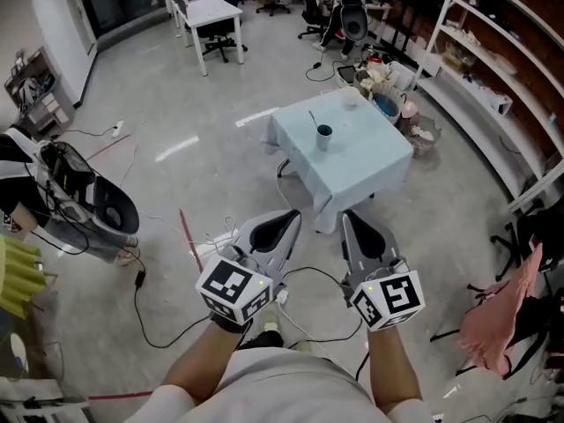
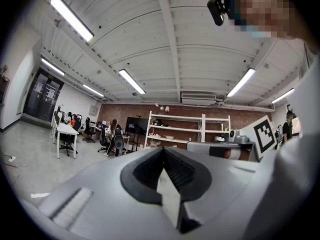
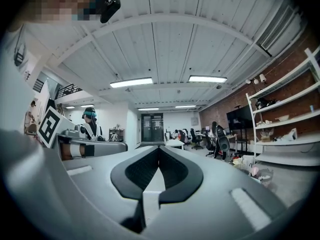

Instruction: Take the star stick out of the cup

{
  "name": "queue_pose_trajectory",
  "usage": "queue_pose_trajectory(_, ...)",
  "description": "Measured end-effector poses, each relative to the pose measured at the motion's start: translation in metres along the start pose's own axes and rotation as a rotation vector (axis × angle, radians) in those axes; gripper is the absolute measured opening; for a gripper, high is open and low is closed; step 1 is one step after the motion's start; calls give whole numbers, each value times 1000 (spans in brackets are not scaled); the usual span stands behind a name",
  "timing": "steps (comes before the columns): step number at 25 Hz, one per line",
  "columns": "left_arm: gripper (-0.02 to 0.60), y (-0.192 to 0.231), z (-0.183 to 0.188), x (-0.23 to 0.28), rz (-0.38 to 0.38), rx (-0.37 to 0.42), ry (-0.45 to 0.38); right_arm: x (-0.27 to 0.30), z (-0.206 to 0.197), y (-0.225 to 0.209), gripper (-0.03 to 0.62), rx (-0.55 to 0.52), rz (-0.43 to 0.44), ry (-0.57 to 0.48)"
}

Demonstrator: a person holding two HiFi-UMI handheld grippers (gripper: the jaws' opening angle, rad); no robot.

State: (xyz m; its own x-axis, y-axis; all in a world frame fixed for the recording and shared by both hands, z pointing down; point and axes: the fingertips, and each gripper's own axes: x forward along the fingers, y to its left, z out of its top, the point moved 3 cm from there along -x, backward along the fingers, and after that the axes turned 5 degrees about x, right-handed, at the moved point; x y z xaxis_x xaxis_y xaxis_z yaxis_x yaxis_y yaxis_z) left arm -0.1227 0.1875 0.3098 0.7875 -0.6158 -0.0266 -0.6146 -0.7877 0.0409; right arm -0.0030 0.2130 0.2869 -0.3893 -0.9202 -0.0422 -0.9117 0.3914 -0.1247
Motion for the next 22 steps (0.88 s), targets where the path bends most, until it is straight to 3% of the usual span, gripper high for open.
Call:
queue_pose_trajectory(10, 6, 77, -12, 30, -49, -24, -7, 68, -12, -15, 11, 9, -79, 5)
queue_pose_trajectory(22, 6, 108, -31, 59, -87, -66, 25, 104, -27, -35, 11, 29, -110, 33)
